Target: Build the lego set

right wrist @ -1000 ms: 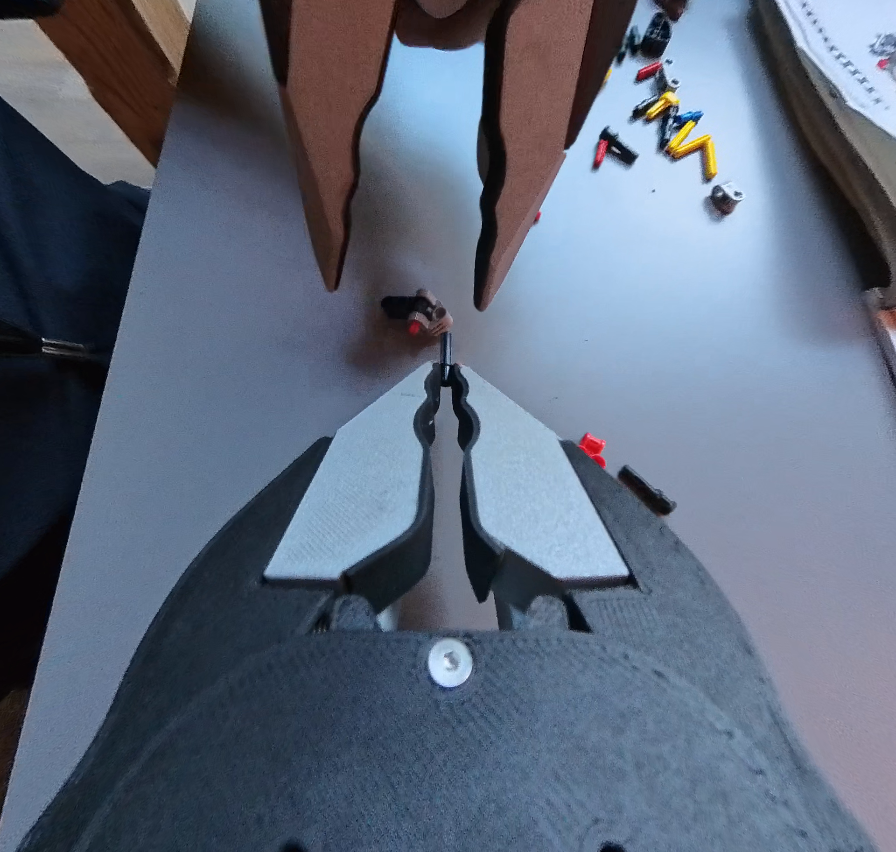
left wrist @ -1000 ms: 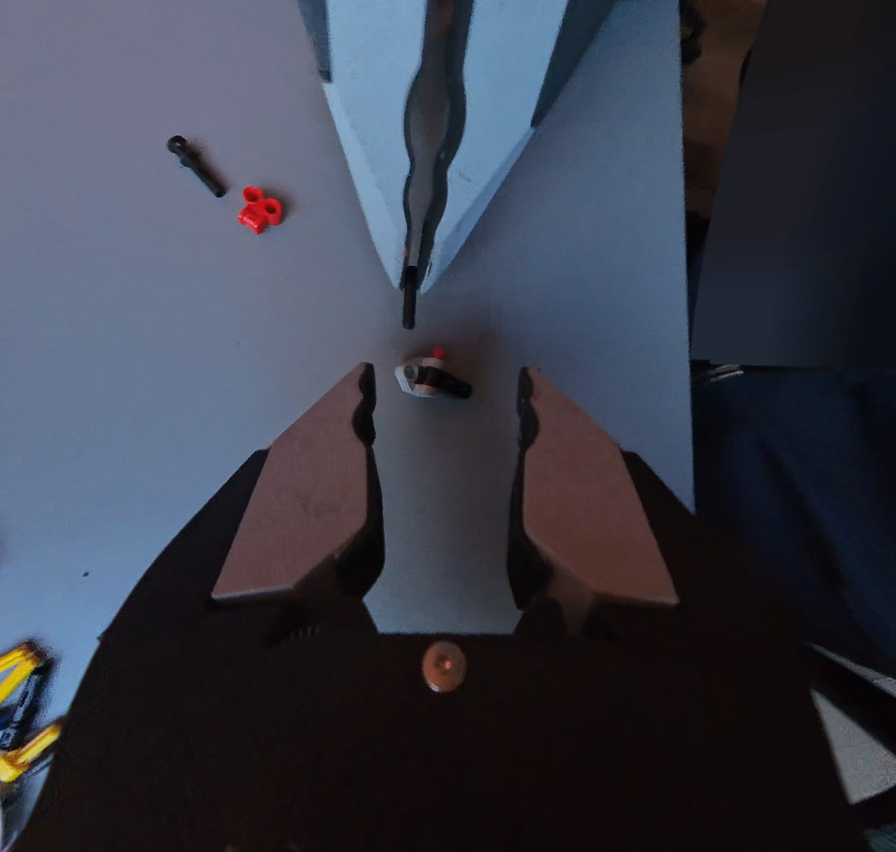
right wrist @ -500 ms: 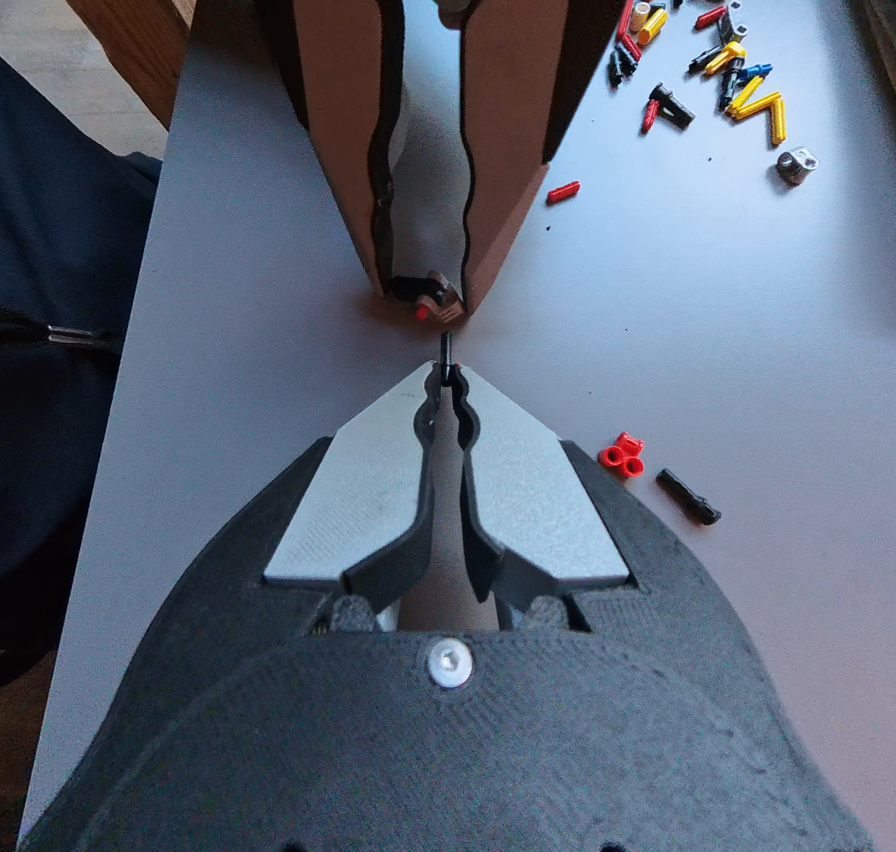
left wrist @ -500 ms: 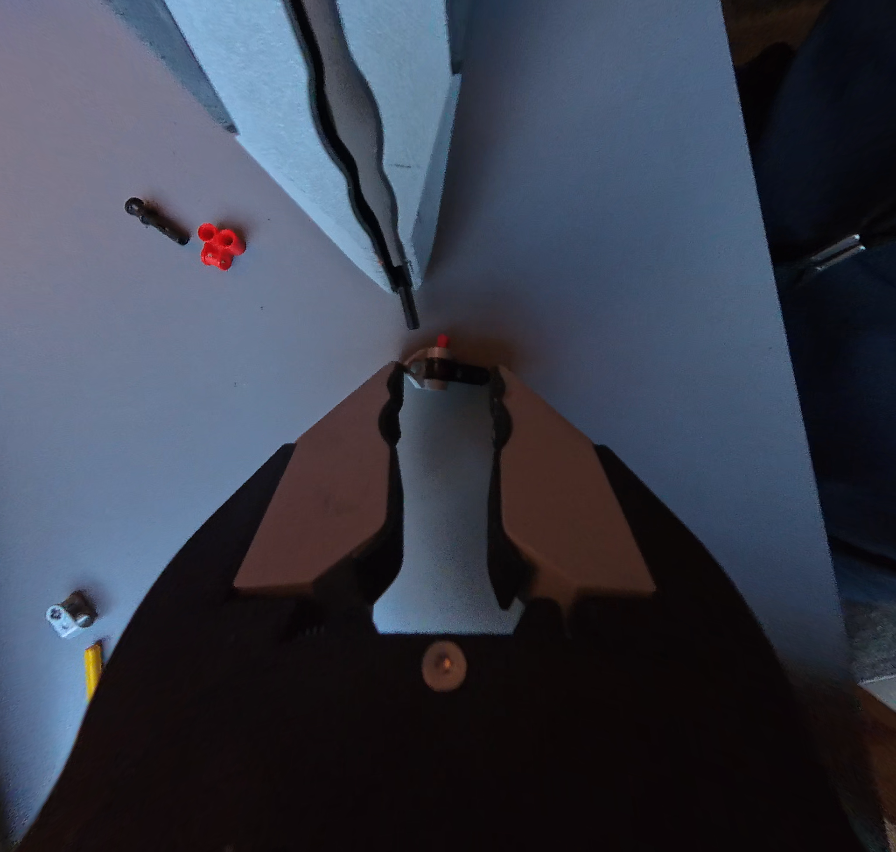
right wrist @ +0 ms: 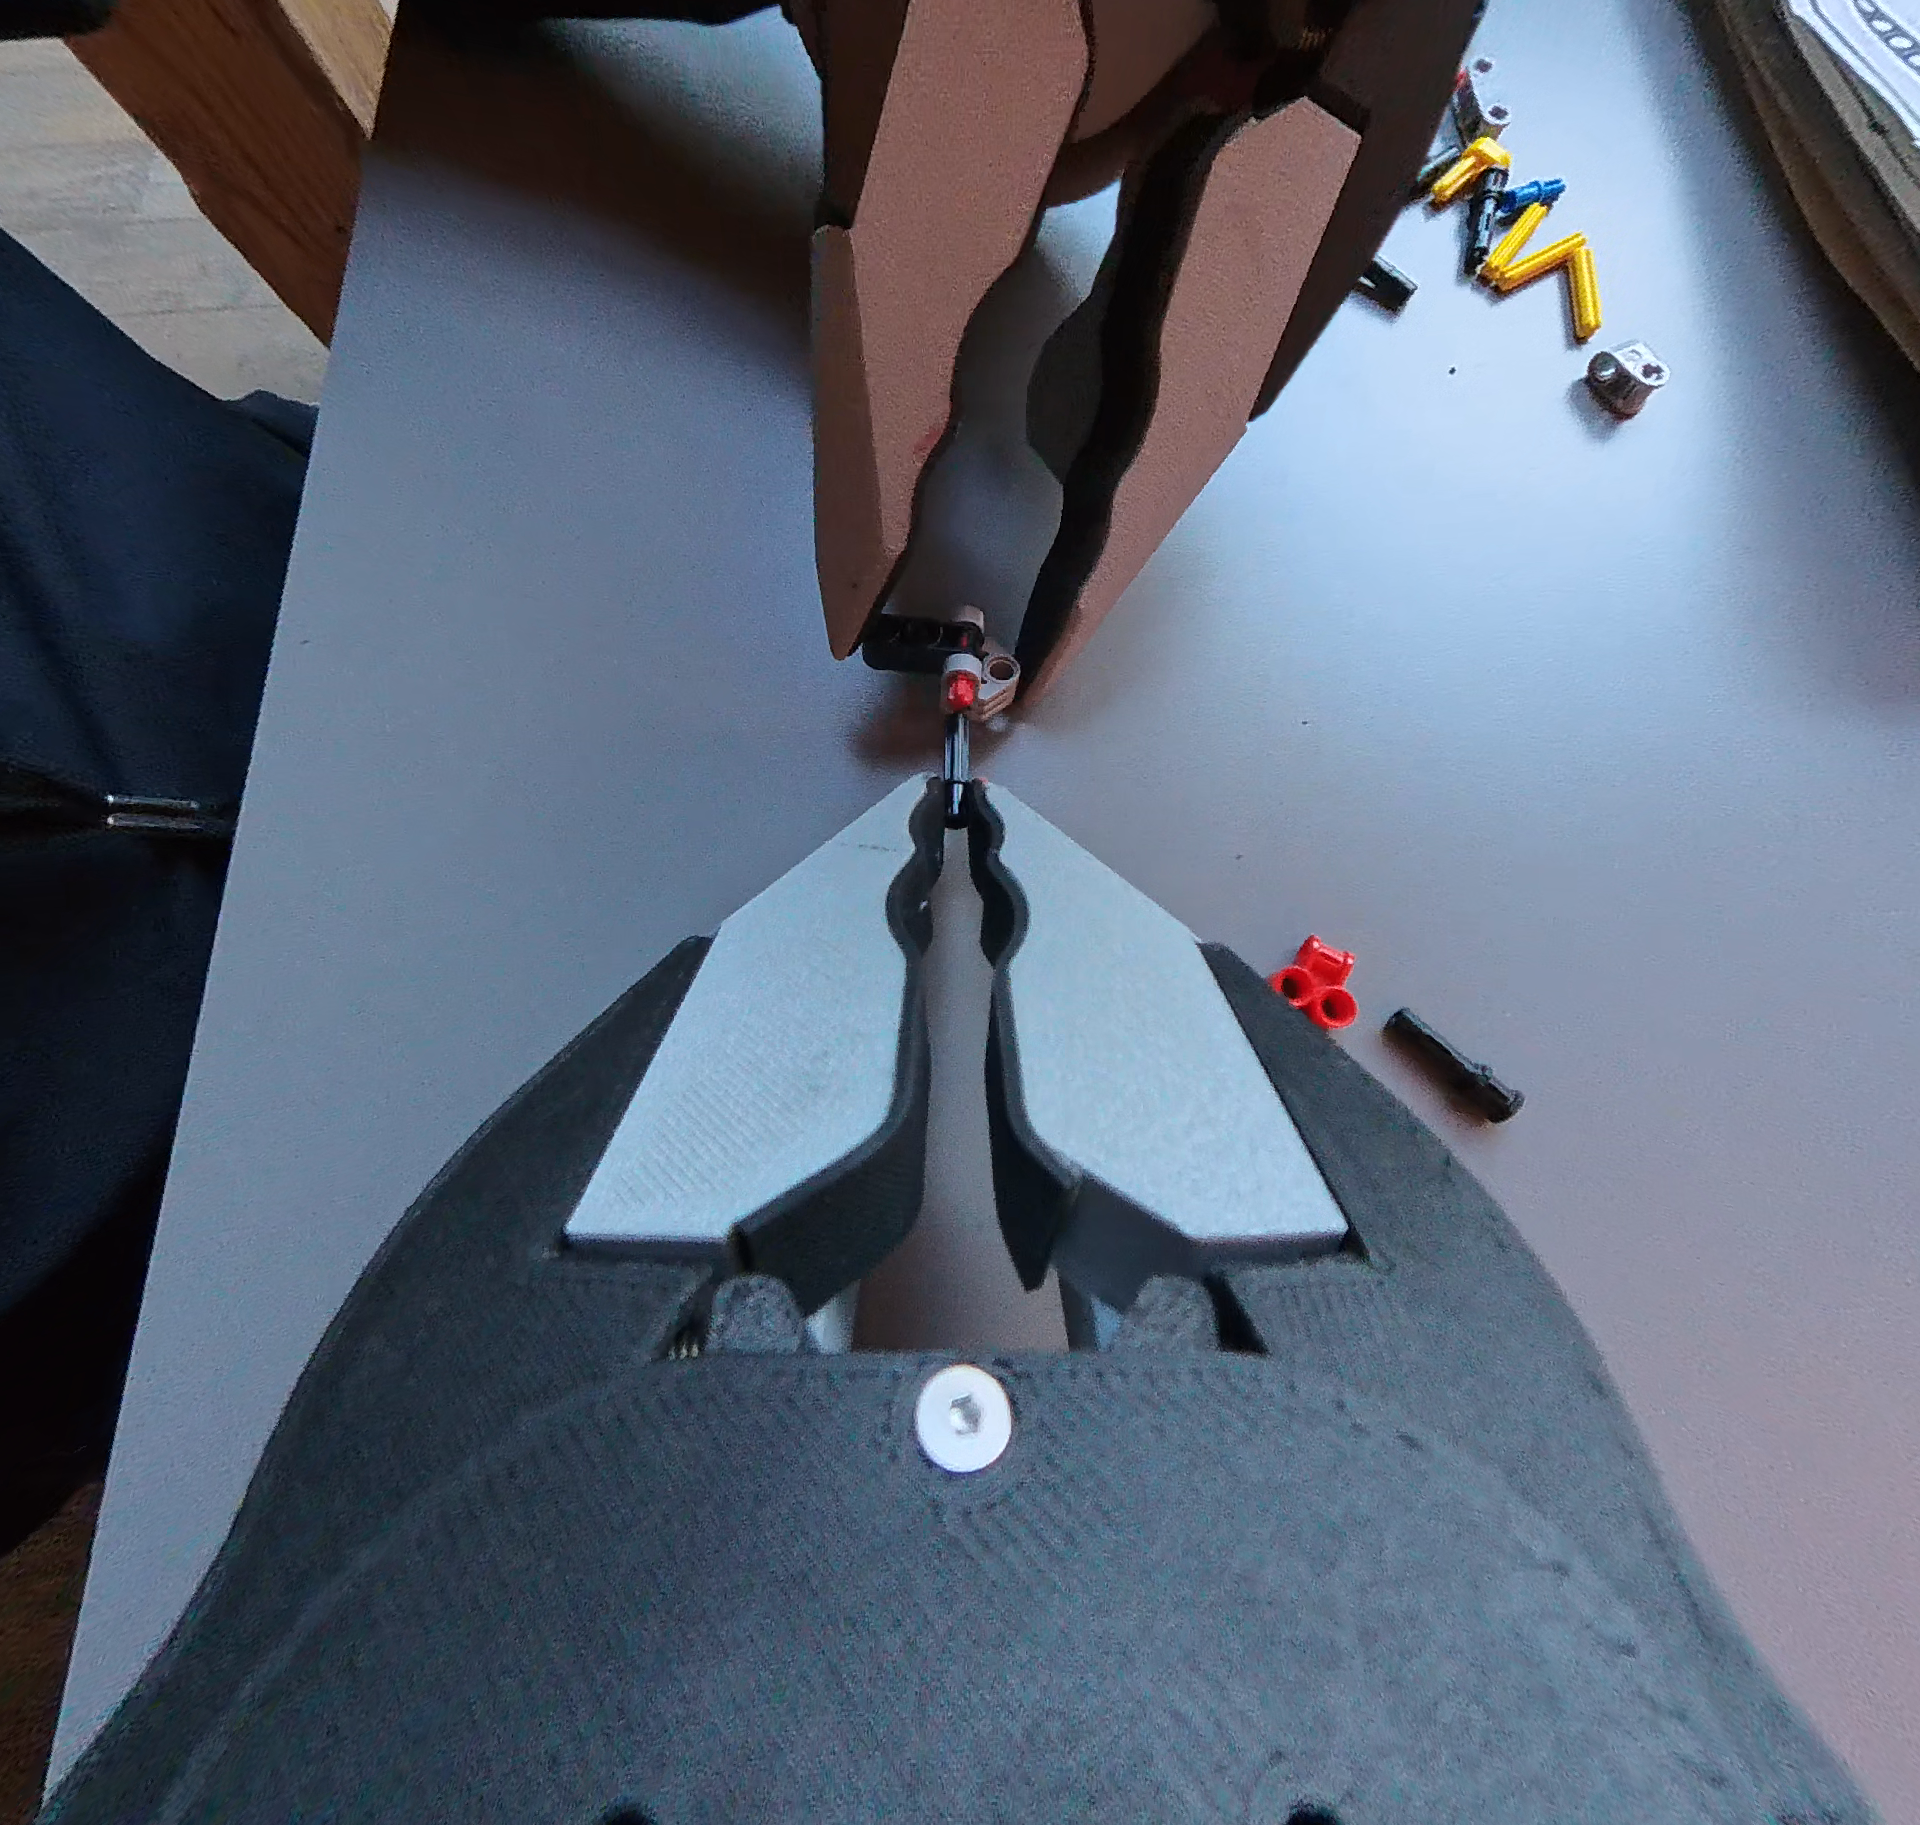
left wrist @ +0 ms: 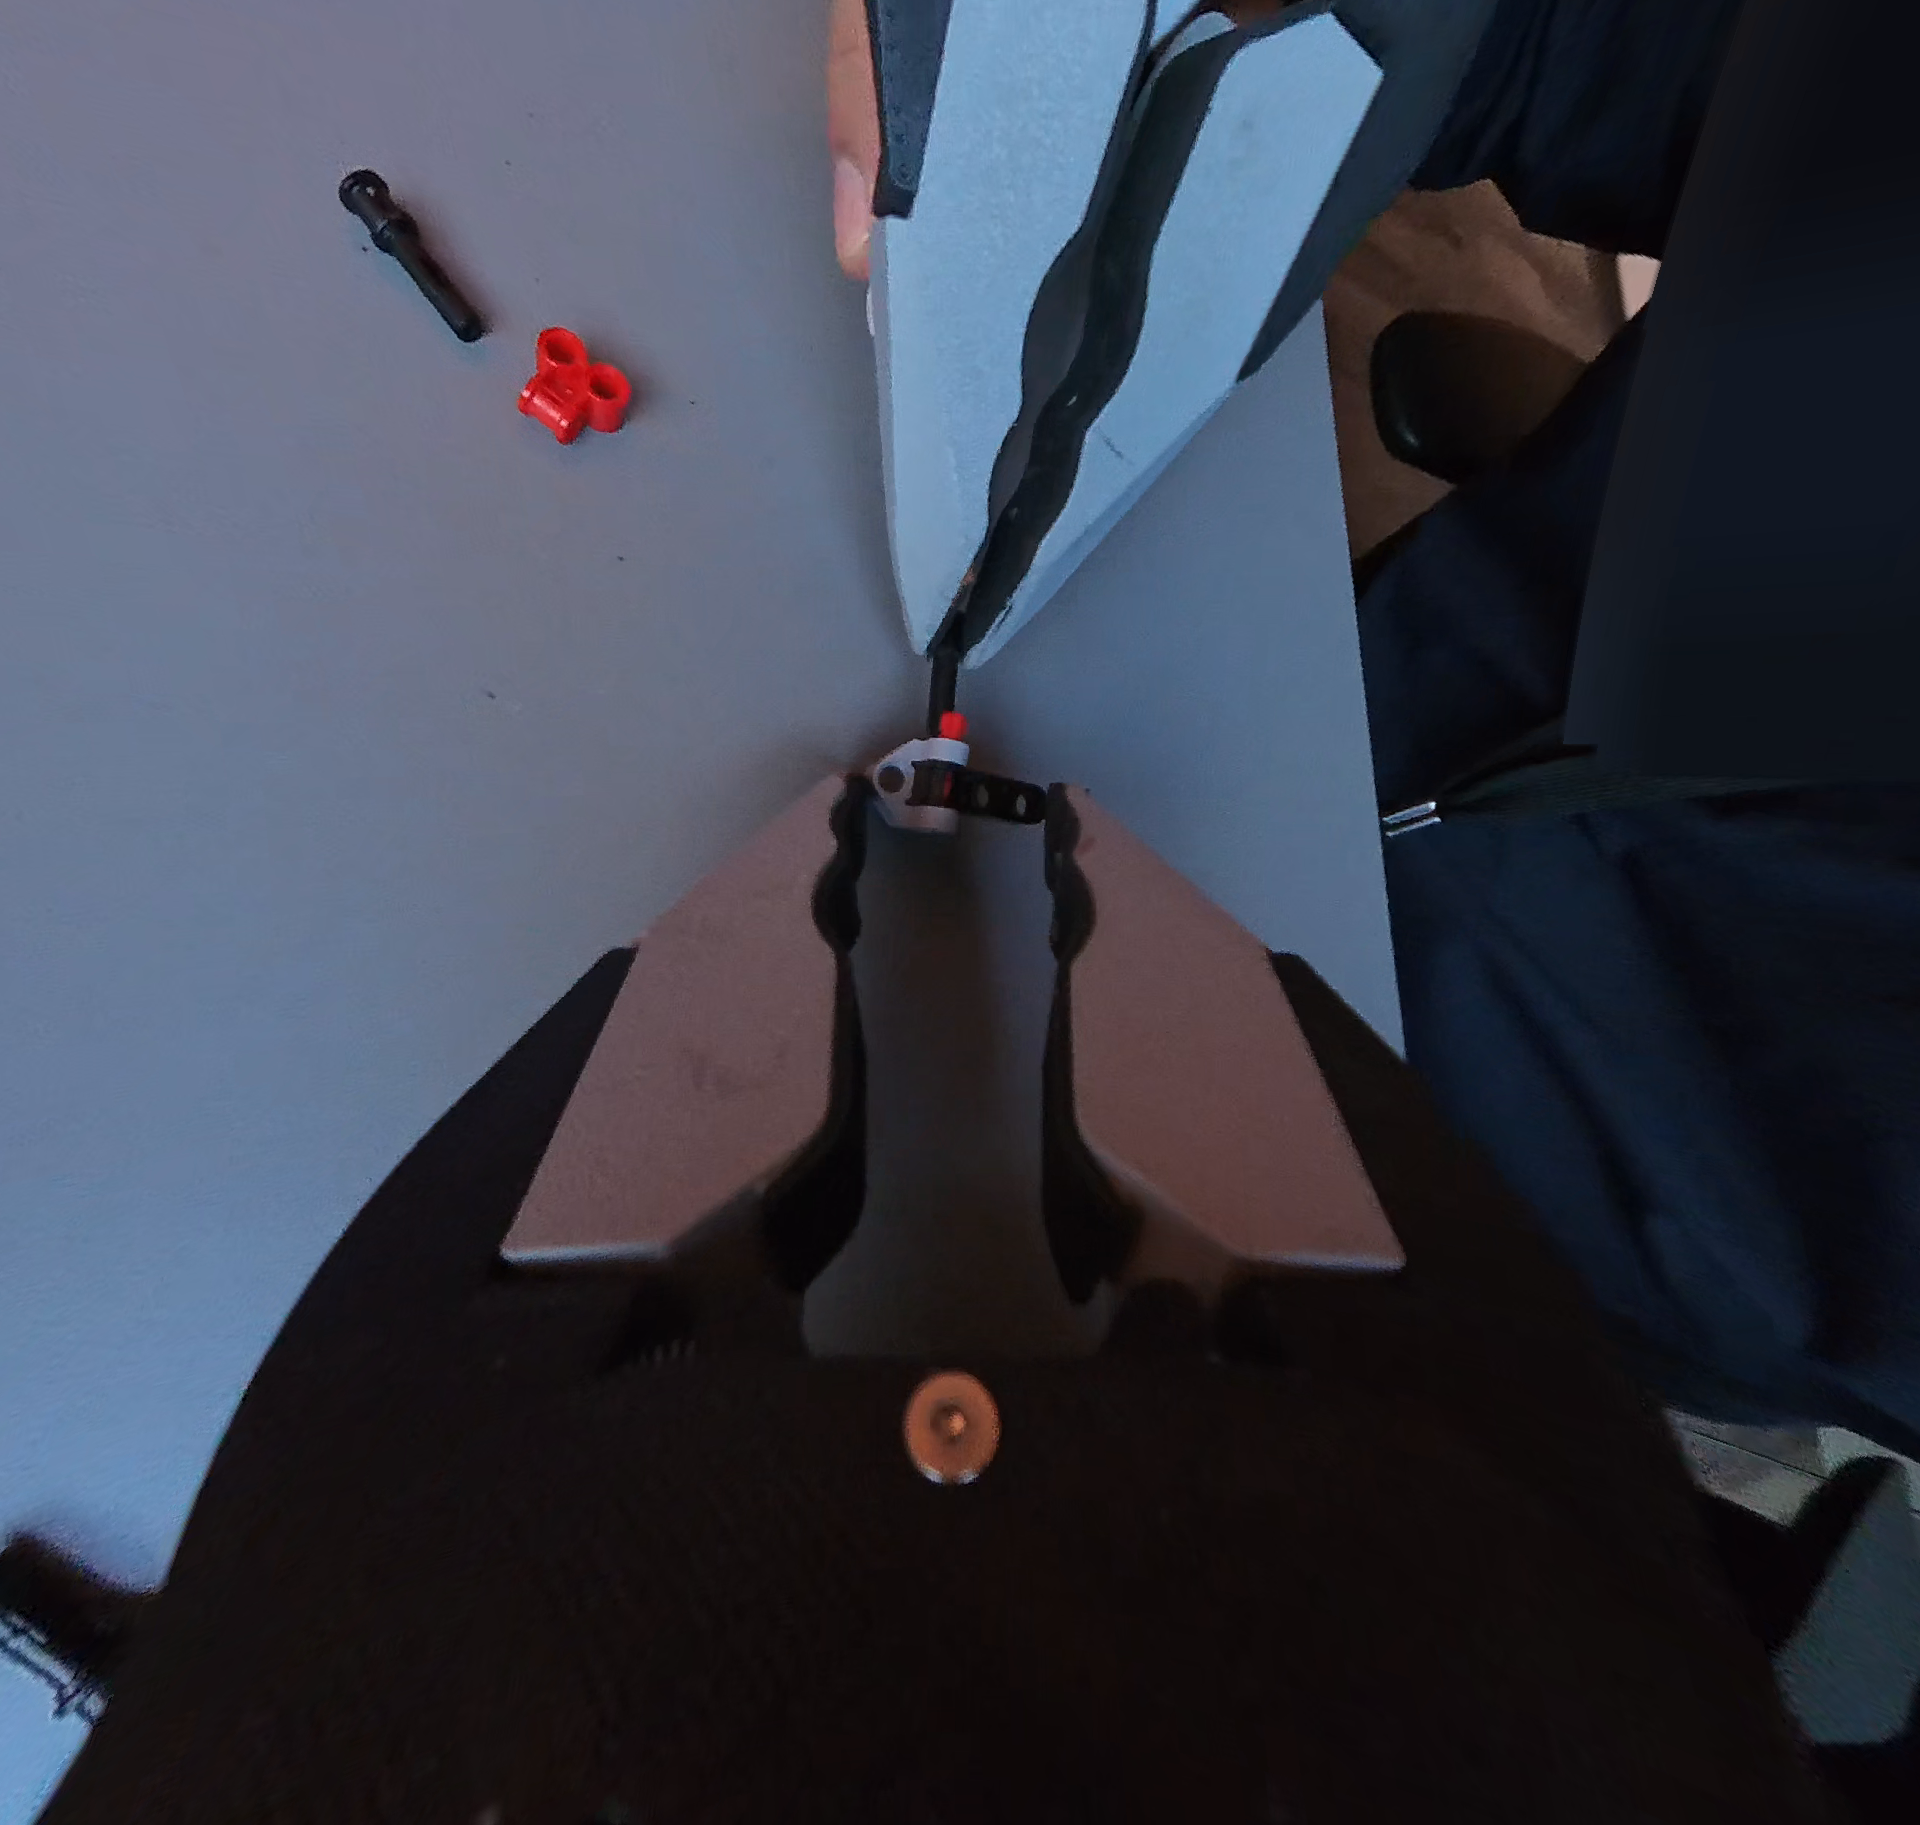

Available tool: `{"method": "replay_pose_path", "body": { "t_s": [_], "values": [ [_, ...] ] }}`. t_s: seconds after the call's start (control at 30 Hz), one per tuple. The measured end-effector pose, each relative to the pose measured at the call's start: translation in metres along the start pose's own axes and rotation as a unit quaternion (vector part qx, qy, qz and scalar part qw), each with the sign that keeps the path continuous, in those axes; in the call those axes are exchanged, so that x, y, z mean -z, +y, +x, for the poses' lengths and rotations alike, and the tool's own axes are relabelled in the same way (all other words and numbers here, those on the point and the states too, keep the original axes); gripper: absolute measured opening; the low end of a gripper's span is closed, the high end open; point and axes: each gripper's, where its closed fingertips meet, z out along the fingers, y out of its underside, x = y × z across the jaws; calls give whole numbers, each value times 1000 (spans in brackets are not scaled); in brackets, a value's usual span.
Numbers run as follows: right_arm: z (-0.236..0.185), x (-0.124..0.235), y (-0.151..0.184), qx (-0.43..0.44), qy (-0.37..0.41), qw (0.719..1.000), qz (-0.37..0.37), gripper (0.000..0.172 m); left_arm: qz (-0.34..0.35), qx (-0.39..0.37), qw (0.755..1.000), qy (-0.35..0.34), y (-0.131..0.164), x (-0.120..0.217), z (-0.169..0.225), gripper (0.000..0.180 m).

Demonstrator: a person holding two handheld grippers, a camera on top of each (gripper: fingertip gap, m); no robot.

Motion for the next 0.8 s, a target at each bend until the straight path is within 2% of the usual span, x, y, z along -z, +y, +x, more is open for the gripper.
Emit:
{"method": "replay_pose_path", "body": {
  "t_s": [0.27, 0.47, 0.8],
  "values": [
    [0, -1, 0, 7, 4, 1000, -2, 1, -19, 48, 999, 10, -2, -1, 1, 32],
    [1, -1, 1, 10, 7, 1000, 8, 1, -37, 73, 997, -9, -3, -2, 0, 32],
    [-2, -6, 10, 68, 41, 997, -13, 0, -65, 11, 992, -107, -1, -7, -1, 32]
  ]
}}
